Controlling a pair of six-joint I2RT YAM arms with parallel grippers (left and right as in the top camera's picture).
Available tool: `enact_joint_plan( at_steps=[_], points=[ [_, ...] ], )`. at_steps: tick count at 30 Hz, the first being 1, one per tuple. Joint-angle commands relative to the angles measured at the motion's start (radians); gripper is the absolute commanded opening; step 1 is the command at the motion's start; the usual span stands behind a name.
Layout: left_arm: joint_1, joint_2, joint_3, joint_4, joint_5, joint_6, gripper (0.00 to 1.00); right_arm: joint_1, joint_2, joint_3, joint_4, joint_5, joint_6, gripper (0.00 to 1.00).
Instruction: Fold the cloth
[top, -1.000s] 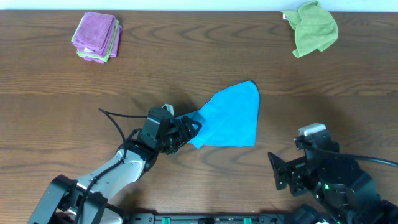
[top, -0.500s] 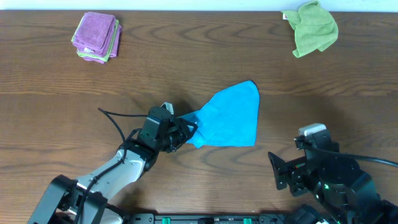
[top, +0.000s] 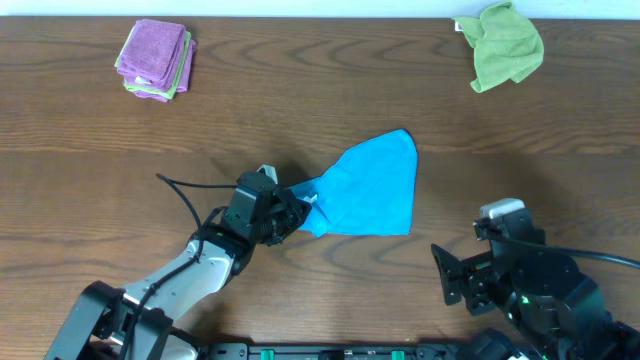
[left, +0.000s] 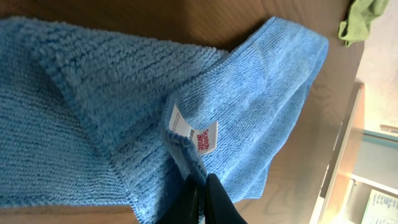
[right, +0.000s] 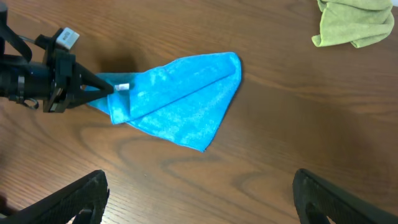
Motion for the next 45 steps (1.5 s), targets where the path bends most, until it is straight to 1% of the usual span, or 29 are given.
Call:
enact_joint_plan(
  at_steps=[1, 6, 8, 12, 13, 14, 15, 16, 17, 19, 21, 22, 23, 24, 25, 26, 27, 29, 32, 33, 35, 36, 37, 38, 39, 42, 44, 45],
  points=[
    [0.043, 0.002, 0.028, 0.006, -0.029, 0.055, 0.06, -0.006, 0.004, 0.007, 0.0, 0.015, 0.007, 0.95],
    [0.172, 0.002, 0.094, 0.006, -0.048, 0.135, 0.06, -0.006, 0.004, 0.007, 0.0, 0.037, 0.008, 0.95],
    [0.227, 0.002, 0.125, 0.006, -0.073, 0.136, 0.06, -0.006, 0.005, 0.006, 0.008, 0.056, 0.008, 0.95],
    [0.312, 0.002, 0.216, 0.01, -0.109, 0.182, 0.05, -0.006, 0.033, 0.001, 0.054, 0.066, 0.004, 0.95],
    [0.321, 0.002, 0.238, 0.013, -0.132, 0.183, 0.1, -0.006, 0.045, -0.001, 0.064, 0.067, 0.003, 0.95],
    [0.325, 0.002, 0.257, 0.013, -0.159, 0.183, 0.39, -0.006, 0.061, -0.002, 0.073, 0.066, -0.004, 0.95],
    [0.325, 0.002, 0.273, 0.013, -0.179, 0.183, 0.81, -0.006, 0.076, -0.002, 0.08, 0.067, -0.004, 0.95],
    [0.325, 0.002, 0.284, 0.012, -0.191, 0.186, 0.96, -0.006, 0.095, -0.002, 0.087, 0.066, -0.004, 0.95],
    [0.325, 0.002, 0.292, 0.01, -0.201, 0.199, 0.96, -0.006, 0.115, -0.002, 0.093, 0.066, -0.003, 0.95],
    [0.325, 0.002, 0.303, -0.02, -0.203, 0.264, 0.96, -0.006, 0.168, -0.002, 0.106, 0.066, -0.003, 0.95],
    [0.325, 0.002, 0.31, -0.092, -0.203, 0.318, 0.96, -0.006, 0.207, -0.002, 0.119, 0.066, -0.003, 0.92],
    [0.325, 0.002, 0.314, -0.15, -0.201, 0.339, 0.96, -0.006, 0.231, -0.002, 0.127, 0.066, -0.003, 0.86],
    [0.325, 0.002, 0.319, -0.217, -0.191, 0.356, 0.96, -0.008, 0.254, -0.002, 0.139, 0.066, -0.004, 0.76],
    [0.325, 0.002, 0.323, -0.272, -0.173, 0.382, 0.96, -0.014, 0.274, -0.002, 0.154, 0.065, -0.004, 0.5],
    [0.324, 0.002, 0.328, -0.329, -0.158, 0.416, 0.96, -0.025, 0.298, -0.002, 0.172, 0.063, -0.004, 0.09],
    [0.323, 0.002, 0.334, -0.385, -0.139, 0.442, 0.96, -0.044, 0.323, -0.002, 0.195, 0.061, -0.004, 0.01],
    [0.322, 0.002, 0.337, -0.423, -0.121, 0.459, 0.95, -0.068, 0.346, -0.002, 0.217, 0.052, -0.008, 0.01],
    [0.322, 0.002, 0.347, -0.505, -0.089, 0.486, 0.76, -0.148, 0.396, -0.002, 0.278, -0.024, -0.054, 0.01],
    [0.309, 0.001, 0.351, -0.56, -0.076, 0.505, 0.52, -0.285, 0.457, -0.002, 0.359, -0.2, -0.127, 0.01],
    [0.296, 0.0, 0.351, -0.559, -0.076, 0.51, 0.49, -0.346, 0.484, -0.002, 0.385, -0.275, -0.15, 0.01],
    [0.264, 0.0, 0.366, -0.547, -0.11, 0.521, 0.48, -0.454, 0.551, -0.002, 0.408, -0.459, -0.201, 0.01],
    [0.254, 0.0, 0.373, -0.546, -0.136, 0.526, 0.42, -0.476, 0.575, -0.002, 0.404, -0.513, -0.213, 0.02],
    [0.238, 0.0, 0.385, -0.543, -0.175, 0.528, 0.28, -0.495, 0.603, -0.002, 0.397, -0.564, -0.222, 0.01],
    [0.225, 0.0, 0.393, -0.534, -0.209, 0.527, 0.19, -0.506, 0.629, -0.002, 0.389, -0.599, -0.233, 0.02],
    [0.213, 0.0, 0.395, -0.515, -0.244, 0.526, 0.06, -0.511, 0.656, -0.002, 0.381, -0.623, -0.245, 0.01],
    [0.204, 0.0, 0.395, -0.461, -0.294, 0.527, 0.06, -0.509, 0.728, -0.002, 0.357, -0.628, -0.262, 0.02],
    [0.209, 0.0, 0.395, -0.459, -0.311, 0.526, 0.06, -0.509, 0.769, -0.008, 0.333, -0.639, -0.282, 0.01],
    [0.209, 0.0, 0.395, -0.459, -0.309, 0.507, 0.06, -0.509, 0.784, -0.017, 0.328, -0.644, -0.292, 0.02]
  ],
)
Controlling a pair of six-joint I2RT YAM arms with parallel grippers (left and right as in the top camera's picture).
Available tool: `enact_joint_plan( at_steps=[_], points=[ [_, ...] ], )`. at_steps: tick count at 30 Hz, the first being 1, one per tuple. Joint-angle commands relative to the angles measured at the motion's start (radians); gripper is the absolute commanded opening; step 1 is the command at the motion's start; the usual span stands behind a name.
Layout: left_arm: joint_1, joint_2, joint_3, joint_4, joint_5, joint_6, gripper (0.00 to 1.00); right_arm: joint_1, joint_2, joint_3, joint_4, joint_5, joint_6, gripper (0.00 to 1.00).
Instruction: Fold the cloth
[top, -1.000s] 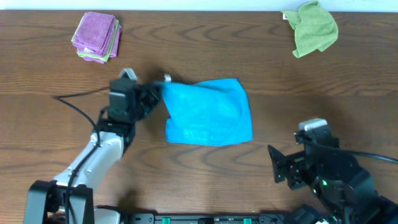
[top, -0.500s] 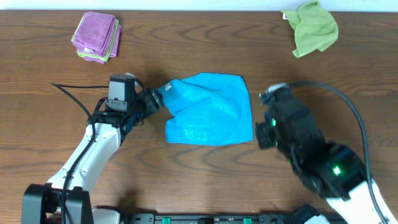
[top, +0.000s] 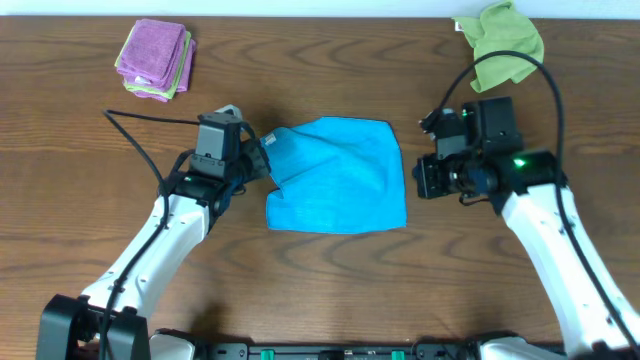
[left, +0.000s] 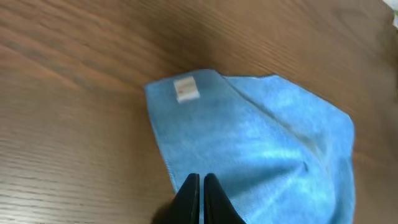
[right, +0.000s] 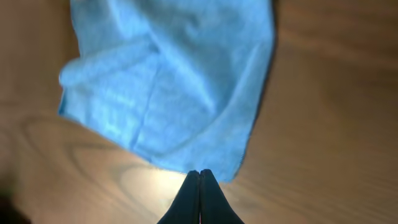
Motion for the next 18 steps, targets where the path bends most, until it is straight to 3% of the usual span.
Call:
enact_joint_plan(
  at_steps=[1, 10, 12, 18],
  points=[
    [0.003, 0.0, 0.018, 0.004, -0.054, -0.027, 0.06, -0.004, 0.035, -0.03, -0.007, -0.065, -0.055, 0.01],
    [-0.021, 0.002, 0.018, 0.018, -0.066, 0.002, 0.06, 0.02, 0.053, -0.256, 0.164, -0.102, -0.051, 0.02],
    [-0.037, 0.01, 0.018, 0.038, -0.131, 0.044, 0.06, 0.037, 0.053, -0.288, 0.208, -0.077, -0.031, 0.02],
    [-0.051, 0.126, 0.019, 0.154, -0.134, 0.213, 0.06, 0.043, 0.053, -0.307, 0.252, -0.039, 0.002, 0.02]
  ],
)
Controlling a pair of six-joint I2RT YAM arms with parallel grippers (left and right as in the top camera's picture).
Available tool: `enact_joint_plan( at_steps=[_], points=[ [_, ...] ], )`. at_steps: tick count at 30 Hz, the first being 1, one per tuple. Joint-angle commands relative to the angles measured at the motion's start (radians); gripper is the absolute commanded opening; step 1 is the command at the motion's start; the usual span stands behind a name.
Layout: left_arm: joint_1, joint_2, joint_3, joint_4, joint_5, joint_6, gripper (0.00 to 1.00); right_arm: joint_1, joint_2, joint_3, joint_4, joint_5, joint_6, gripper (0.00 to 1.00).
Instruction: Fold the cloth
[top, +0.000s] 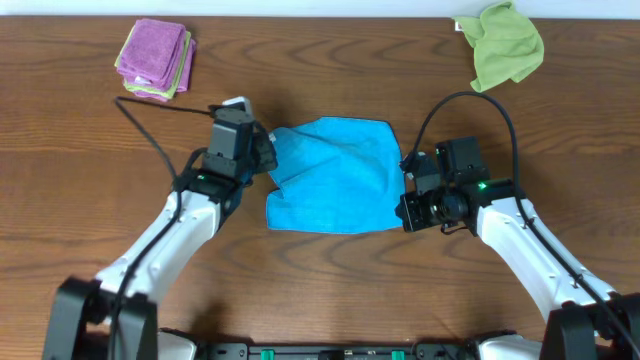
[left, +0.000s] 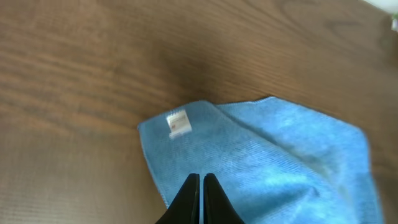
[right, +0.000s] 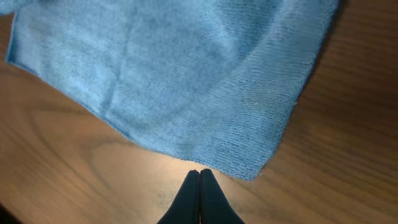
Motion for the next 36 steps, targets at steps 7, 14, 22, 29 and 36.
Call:
enact_joint_plan(
  at_steps=[7, 14, 22, 29, 36],
  points=[
    [-0.004, 0.157, 0.12, -0.054, -0.034, 0.229, 0.06, 0.006, 0.001, -0.005, 0.005, 0.014, 0.021, 0.02],
    [-0.004, 0.246, 0.168, -0.092, -0.055, 0.271, 0.06, 0.006, 0.001, -0.005, 0.005, 0.014, 0.022, 0.02],
    [-0.004, 0.299, 0.174, -0.107, -0.054, 0.293, 0.06, 0.006, 0.001, -0.005, 0.005, 0.015, 0.028, 0.02],
    [-0.004, 0.349, 0.175, -0.079, -0.055, 0.29, 0.06, 0.007, 0.001, -0.01, 0.005, 0.023, 0.028, 0.02],
    [-0.004, 0.374, 0.175, -0.021, -0.06, 0.289, 0.05, 0.014, 0.001, -0.037, 0.009, 0.044, 0.028, 0.02]
  ],
)
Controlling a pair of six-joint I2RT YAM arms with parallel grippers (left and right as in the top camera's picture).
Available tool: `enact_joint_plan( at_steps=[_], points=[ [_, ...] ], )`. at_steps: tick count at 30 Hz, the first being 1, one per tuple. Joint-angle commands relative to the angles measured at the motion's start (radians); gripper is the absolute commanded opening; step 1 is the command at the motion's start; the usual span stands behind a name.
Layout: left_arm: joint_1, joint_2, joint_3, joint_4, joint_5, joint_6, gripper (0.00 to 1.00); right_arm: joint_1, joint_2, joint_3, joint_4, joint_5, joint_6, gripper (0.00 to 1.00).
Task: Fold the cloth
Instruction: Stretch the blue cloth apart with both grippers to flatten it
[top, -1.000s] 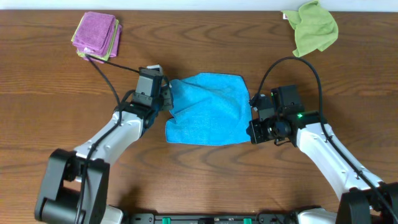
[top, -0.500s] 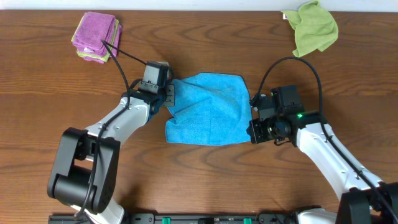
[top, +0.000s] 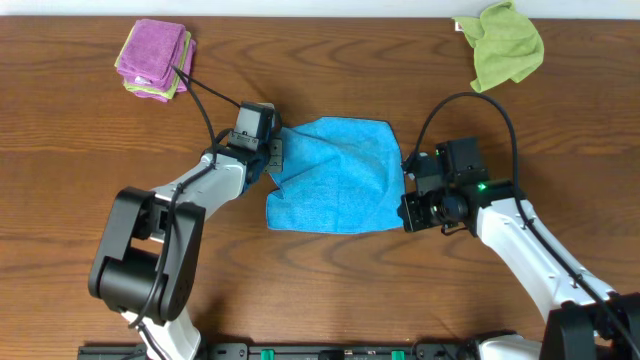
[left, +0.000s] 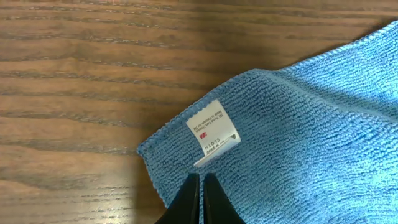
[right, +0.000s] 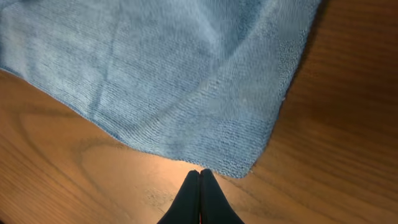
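The blue cloth (top: 340, 180) lies spread flat in the middle of the table, slightly rumpled. Its far-left corner carries a white label (left: 213, 129). My left gripper (top: 272, 152) is at that corner, and in the left wrist view the left gripper (left: 200, 176) is shut over the cloth's edge (left: 311, 124), just short of the label, with nothing seen between the fingers. My right gripper (top: 405, 208) is at the cloth's near-right corner. In the right wrist view the right gripper (right: 199, 172) is shut on nothing, its tips on bare wood just before the cloth's hem (right: 155, 68).
A stack of folded purple and green cloths (top: 155, 60) sits at the far left. A crumpled green cloth (top: 505, 45) lies at the far right. Bare wooden table (top: 330, 290) stretches in front of the blue cloth.
My left gripper has come closer to the labelled corner, which now fills its view. The right gripper has shifted only slightly at the near-right corner. The cloth has not moved.
First my left gripper was shut on the labelled corner of the cloth, which lay bunched in a triangle, while the right arm waited open at the front right. Then the cloth lay spread flat farther back, both grippers shut beside it. Now each is at a corner.
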Motion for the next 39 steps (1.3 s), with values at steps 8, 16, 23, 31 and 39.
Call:
enact_joint_plan(
  at_steps=[8, 16, 23, 31, 39],
  points=[
    [-0.003, 0.038, 0.017, 0.035, -0.025, 0.018, 0.06, 0.05, 0.001, -0.105, 0.111, 0.015, 0.042, 0.02],
    [-0.003, 0.084, 0.017, 0.045, -0.022, 0.013, 0.06, 0.056, 0.042, -0.133, 0.183, 0.068, 0.058, 0.02],
    [-0.003, 0.084, 0.017, 0.05, -0.023, 0.013, 0.06, 0.056, 0.167, -0.133, 0.195, 0.068, 0.058, 0.01],
    [-0.001, 0.083, 0.057, 0.066, -0.145, 0.024, 0.06, 0.055, 0.203, -0.132, 0.035, 0.251, 0.239, 0.02],
    [-0.001, 0.083, 0.135, 0.097, -0.161, 0.093, 0.06, 0.056, 0.203, -0.13, -0.106, 0.262, 0.386, 0.01]
  ],
)
